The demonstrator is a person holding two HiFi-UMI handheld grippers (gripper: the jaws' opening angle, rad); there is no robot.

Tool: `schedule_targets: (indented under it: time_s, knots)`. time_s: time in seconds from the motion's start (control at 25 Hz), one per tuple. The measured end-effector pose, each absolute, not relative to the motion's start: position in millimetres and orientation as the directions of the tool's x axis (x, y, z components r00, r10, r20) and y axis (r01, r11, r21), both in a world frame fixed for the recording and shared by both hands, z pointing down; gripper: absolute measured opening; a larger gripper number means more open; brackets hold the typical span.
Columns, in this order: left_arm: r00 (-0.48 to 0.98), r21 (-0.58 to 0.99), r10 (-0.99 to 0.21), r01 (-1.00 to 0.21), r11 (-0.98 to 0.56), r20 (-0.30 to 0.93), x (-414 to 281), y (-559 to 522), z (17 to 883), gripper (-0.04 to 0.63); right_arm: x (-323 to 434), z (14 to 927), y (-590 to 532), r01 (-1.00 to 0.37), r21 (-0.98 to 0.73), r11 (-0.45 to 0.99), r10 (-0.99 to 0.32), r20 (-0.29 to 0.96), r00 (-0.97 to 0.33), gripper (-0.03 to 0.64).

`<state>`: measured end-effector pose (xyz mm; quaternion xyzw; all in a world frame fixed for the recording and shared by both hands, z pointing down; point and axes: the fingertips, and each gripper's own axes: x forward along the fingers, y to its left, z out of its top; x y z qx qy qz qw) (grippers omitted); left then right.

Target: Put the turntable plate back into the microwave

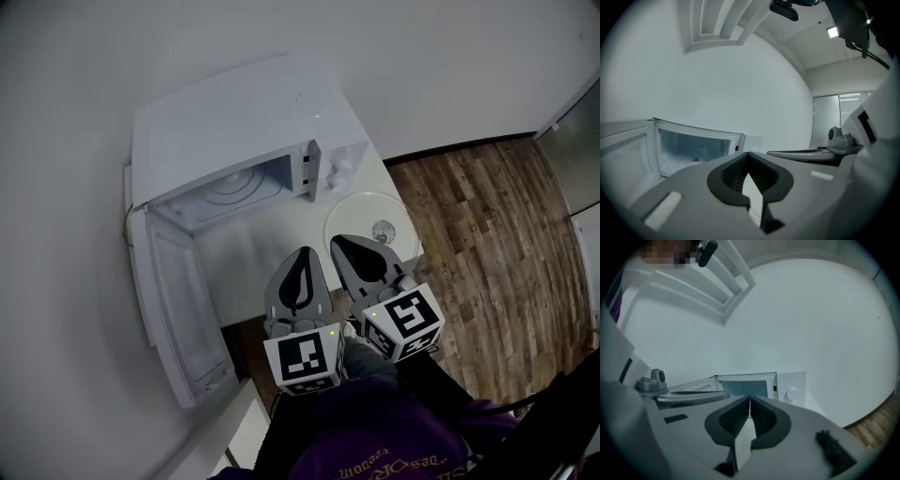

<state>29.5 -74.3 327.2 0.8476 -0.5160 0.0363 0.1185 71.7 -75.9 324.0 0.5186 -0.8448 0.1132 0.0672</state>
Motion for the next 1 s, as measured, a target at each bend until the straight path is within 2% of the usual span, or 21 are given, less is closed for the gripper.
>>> schedule_targets:
  time_s: [0.28, 0.64, 0.68, 0.72, 0.88, 1.0]
  knots:
    - [0.514, 0.16, -0.812, -0.858, -0.488, 0.275, 69.2, -66.4, 361.2, 0.005, 111.7, 352.0, -62.9, -0.913, -0.158, 0.375, -0.868, 0.285, -0.406, 0.011]
    - [0.619, 0.257, -0.685, -0.784, -0.564, 0.384, 112.2, -38.4, 421.5, 0.006, 168.1, 413.7, -35.3, -0.955, -0.247, 0.165, -0.879, 0.403, -0.256, 0.012]
    - [0.634, 0.286, -0.666, -0.773, -0.566, 0.394, 116.2, -32.7, 429.2, 0.033, 173.0, 421.6, -30.8, -0.955, -0.262, 0.14, -0.876, 0.417, -0.243, 0.014]
    - [0.649, 0.321, -0.643, -0.76, -0.565, 0.406, 120.5, -26.3, 438.1, 0.089, 178.3, 429.5, -26.2, -0.954, -0.278, 0.113, -0.874, 0.429, -0.228, 0.015]
    - [0.687, 0.445, -0.554, -0.727, -0.523, 0.47, 135.5, 0.4, 478.3, 0.102, 204.8, 461.4, -3.6, -0.946, -0.322, -0.014, -0.861, 0.486, -0.153, 0.096]
    - [0.7, 0.514, -0.513, -0.714, -0.477, 0.497, 144.9, 16.6, 502.1, 0.126, 228.7, 479.6, 15.2, -0.935, -0.336, -0.11, -0.847, 0.524, -0.089, 0.114]
